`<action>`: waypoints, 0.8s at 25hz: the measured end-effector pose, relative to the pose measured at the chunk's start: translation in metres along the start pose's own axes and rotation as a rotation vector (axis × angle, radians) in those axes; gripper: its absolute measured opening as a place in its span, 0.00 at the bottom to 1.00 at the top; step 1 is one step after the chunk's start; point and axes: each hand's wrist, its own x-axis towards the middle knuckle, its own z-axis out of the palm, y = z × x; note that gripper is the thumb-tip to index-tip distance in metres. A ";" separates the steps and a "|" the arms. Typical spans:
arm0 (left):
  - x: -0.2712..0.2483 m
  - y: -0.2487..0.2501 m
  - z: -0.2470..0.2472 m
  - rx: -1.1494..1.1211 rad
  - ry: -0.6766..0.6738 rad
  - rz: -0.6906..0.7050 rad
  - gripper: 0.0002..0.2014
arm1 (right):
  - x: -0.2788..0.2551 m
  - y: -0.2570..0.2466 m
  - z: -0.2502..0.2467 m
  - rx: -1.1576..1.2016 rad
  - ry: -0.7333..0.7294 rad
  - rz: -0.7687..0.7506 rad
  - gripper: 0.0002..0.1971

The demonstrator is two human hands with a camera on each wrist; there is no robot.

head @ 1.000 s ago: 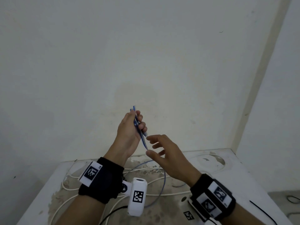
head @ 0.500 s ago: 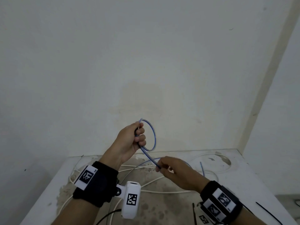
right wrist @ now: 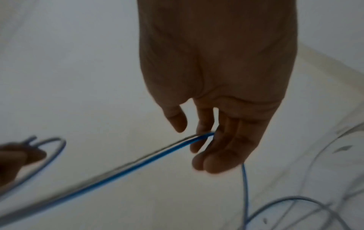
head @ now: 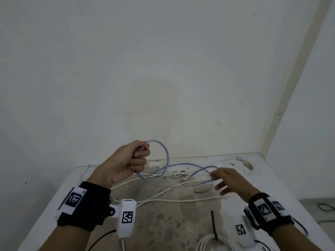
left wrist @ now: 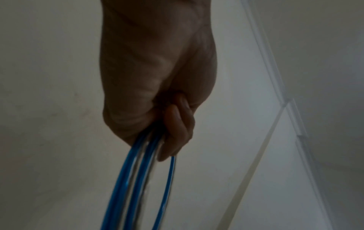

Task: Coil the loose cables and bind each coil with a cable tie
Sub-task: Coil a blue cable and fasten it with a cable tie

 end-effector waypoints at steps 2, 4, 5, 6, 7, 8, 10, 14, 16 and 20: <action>0.006 -0.020 0.007 0.055 0.008 -0.078 0.15 | 0.004 -0.015 0.001 -0.018 0.146 -0.169 0.06; 0.013 -0.039 0.015 0.086 0.017 -0.129 0.16 | 0.009 -0.027 0.008 0.003 0.200 -0.277 0.11; 0.015 -0.046 0.017 0.090 0.015 -0.148 0.16 | 0.012 -0.032 0.012 0.025 0.203 -0.292 0.13; 0.016 -0.053 0.018 0.090 0.011 -0.160 0.16 | 0.014 -0.038 0.014 0.029 0.211 -0.299 0.12; 0.017 -0.057 0.019 0.091 0.005 -0.164 0.16 | 0.016 -0.043 0.017 0.036 0.226 -0.314 0.10; 0.016 -0.061 0.018 0.094 0.000 -0.163 0.16 | 0.016 -0.046 0.018 0.048 0.243 -0.329 0.09; 0.016 -0.070 0.017 0.111 -0.009 -0.149 0.14 | 0.014 -0.056 0.021 0.129 0.237 -0.345 0.10; 0.017 -0.086 0.018 0.154 -0.008 -0.048 0.13 | 0.000 -0.082 0.027 0.411 -0.061 -0.267 0.14; 0.019 -0.089 0.020 0.132 -0.005 0.009 0.14 | -0.009 -0.095 0.030 0.545 -0.177 -0.195 0.17; 0.022 -0.093 0.021 0.125 0.026 0.062 0.15 | -0.025 -0.112 0.041 0.532 -0.265 -0.243 0.09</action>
